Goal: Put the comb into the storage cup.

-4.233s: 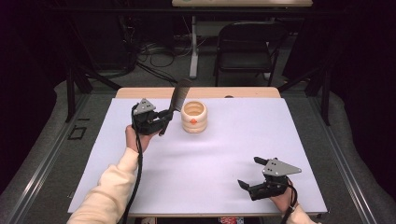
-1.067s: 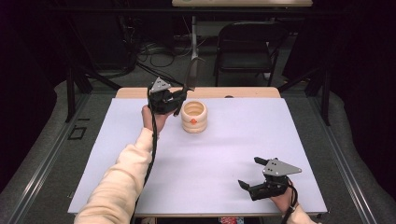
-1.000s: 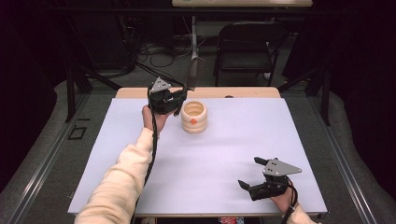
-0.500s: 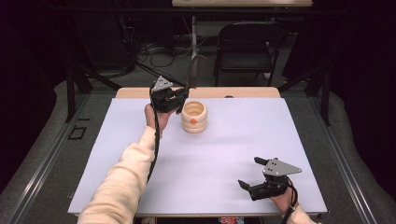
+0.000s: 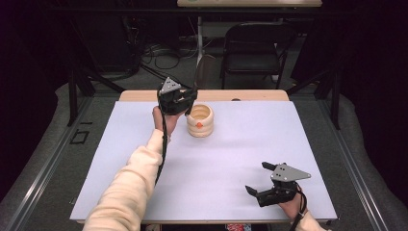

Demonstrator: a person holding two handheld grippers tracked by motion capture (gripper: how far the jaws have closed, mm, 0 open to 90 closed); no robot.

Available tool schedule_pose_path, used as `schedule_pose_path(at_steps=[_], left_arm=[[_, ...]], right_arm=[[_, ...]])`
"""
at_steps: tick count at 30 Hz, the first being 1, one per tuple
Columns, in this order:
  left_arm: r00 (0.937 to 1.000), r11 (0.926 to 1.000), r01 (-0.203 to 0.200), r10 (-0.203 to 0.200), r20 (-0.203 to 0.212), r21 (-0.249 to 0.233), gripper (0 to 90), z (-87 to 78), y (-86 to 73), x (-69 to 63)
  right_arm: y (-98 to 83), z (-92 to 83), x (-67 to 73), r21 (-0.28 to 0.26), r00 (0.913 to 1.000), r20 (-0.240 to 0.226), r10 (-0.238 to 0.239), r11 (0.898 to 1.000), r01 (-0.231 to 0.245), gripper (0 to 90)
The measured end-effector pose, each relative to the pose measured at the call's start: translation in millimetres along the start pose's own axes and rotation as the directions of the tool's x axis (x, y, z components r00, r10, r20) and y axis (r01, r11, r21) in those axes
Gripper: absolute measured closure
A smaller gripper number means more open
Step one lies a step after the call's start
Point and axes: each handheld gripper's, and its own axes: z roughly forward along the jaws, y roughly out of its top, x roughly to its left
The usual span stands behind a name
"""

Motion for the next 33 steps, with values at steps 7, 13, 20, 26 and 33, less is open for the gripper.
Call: schedule_pose_path(at_steps=[7,13,20,26,33], left_arm=[[0.9999,0.9998,0.012,-0.012,-0.001,-0.015,71.9,5.6,-1.5,-0.5],[0.9999,0.9996,0.016,-0.016,-0.004,-0.023,72.0,9.6,-2.6,-0.1],[0.9997,0.9991,0.023,-0.024,-0.007,-0.037,72.0,12.9,-3.5,-0.6],[0.9995,0.9985,0.031,-0.031,-0.007,-0.046,71.9,16.6,-4.8,-1.6],[0.9993,0.9981,0.036,-0.037,-0.008,-0.050,72.0,20.7,-7.4,-1.8]], right_arm=[[0.0,-0.1,0.0,-0.001,1.0000,0.000,-0.001,1.000,0.001,0.0],[0.0,-0.3,0.0,0.000,1.0000,0.000,0.000,1.000,0.000,0.0],[0.0,-0.4,0.1,0.001,1.0000,0.000,0.001,1.000,-0.001,0.0],[0.0,-0.5,0.0,0.001,1.0000,-0.001,0.001,1.000,-0.001,0.0],[0.0,-0.4,-0.2,0.000,1.0000,-0.001,0.000,1.000,0.000,0.0]])
